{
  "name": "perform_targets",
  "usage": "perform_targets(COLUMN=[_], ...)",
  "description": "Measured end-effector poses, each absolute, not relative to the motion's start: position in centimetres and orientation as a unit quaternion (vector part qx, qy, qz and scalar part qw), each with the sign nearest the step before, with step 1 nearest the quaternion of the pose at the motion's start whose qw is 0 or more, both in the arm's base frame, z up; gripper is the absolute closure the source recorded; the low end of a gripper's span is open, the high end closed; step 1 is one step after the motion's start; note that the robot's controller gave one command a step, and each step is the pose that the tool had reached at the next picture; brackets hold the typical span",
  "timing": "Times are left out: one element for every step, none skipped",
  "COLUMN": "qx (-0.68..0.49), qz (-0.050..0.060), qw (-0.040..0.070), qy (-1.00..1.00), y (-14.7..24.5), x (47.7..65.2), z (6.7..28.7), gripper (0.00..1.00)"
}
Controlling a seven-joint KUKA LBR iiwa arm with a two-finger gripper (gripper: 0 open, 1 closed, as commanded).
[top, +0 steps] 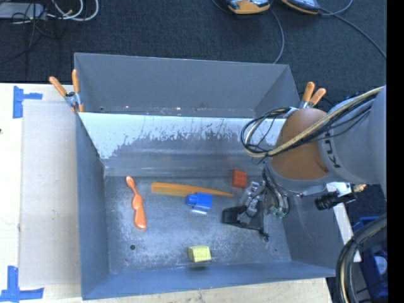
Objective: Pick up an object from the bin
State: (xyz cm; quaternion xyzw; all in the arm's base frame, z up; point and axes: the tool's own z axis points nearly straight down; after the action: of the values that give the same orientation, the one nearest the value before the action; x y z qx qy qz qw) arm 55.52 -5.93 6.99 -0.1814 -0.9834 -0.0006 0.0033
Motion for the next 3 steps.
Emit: perform_targets(qx=[-0.181,-0.165,-0.161], qz=[0.000,0.000,0.000], qw=[0.003,0.006,0.001], qy=[-0.983,-0.986,-0.987], y=[-5.9,-6.5,-6.7], x=[55.5,55.1,55.1], z=[7.0,10.0,10.9], gripper=[1.00,1.00,1.00])
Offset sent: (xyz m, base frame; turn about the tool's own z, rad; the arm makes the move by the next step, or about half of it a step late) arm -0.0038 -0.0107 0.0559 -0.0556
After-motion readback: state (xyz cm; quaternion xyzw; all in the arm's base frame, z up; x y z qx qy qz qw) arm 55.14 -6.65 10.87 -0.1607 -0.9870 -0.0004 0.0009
